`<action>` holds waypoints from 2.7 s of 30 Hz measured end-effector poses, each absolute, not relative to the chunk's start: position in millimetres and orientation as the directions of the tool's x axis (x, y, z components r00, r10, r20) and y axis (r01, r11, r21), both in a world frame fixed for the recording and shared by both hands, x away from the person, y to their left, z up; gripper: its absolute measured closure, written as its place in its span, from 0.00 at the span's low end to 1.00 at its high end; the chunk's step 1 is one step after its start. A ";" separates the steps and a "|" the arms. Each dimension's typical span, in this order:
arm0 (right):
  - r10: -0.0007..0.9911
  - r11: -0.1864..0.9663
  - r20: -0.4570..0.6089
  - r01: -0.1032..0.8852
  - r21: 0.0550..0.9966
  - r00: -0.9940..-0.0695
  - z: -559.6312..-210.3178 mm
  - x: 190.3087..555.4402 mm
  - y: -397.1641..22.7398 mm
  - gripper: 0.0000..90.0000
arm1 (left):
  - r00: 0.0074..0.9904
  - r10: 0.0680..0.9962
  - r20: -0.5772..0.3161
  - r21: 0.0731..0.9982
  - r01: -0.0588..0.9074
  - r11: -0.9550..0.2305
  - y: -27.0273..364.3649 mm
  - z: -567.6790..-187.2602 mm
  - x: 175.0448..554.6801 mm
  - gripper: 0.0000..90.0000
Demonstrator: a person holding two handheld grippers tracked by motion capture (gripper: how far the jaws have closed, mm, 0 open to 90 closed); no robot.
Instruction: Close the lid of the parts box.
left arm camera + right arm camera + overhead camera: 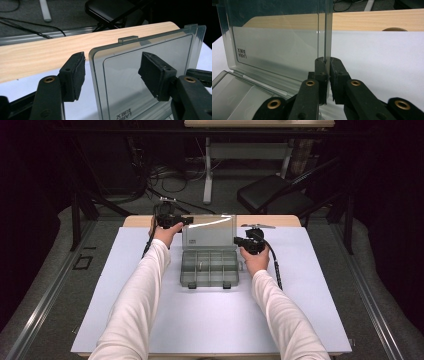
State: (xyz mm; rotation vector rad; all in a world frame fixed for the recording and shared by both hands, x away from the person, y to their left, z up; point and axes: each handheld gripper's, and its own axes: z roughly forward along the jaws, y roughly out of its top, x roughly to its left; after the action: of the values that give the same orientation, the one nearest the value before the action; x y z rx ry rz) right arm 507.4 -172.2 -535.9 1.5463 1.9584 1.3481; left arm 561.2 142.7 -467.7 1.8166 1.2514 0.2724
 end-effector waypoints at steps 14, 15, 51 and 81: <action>0.879 -0.022 0.298 0.592 0.805 -0.372 -536.2 507.2 -172.4 0.95 | 0.466 0.827 -0.316 0.752 0.654 -0.082 146.7 -470.4 563.4 0.56; 0.878 -0.024 0.300 0.592 0.806 -0.373 -536.4 507.3 -172.5 0.95 | 0.467 0.829 -0.308 0.752 0.653 -0.089 147.3 -469.8 563.2 0.59; 0.880 -0.018 0.293 0.589 0.808 -0.375 -536.4 506.7 -171.9 0.91 | 0.466 0.838 -0.285 0.773 0.628 -0.086 160.0 -472.3 557.8 0.93; 0.869 0.060 0.210 0.517 0.854 -0.448 -508.0 492.7 -169.6 0.69 | 0.501 0.838 -0.217 0.809 0.573 -0.133 158.7 -471.2 549.9 0.92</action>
State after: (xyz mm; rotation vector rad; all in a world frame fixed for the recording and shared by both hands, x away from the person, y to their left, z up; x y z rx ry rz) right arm 492.7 -169.6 -508.0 1.3872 1.9850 1.3461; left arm 549.9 158.7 -471.2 1.8235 1.1798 0.3614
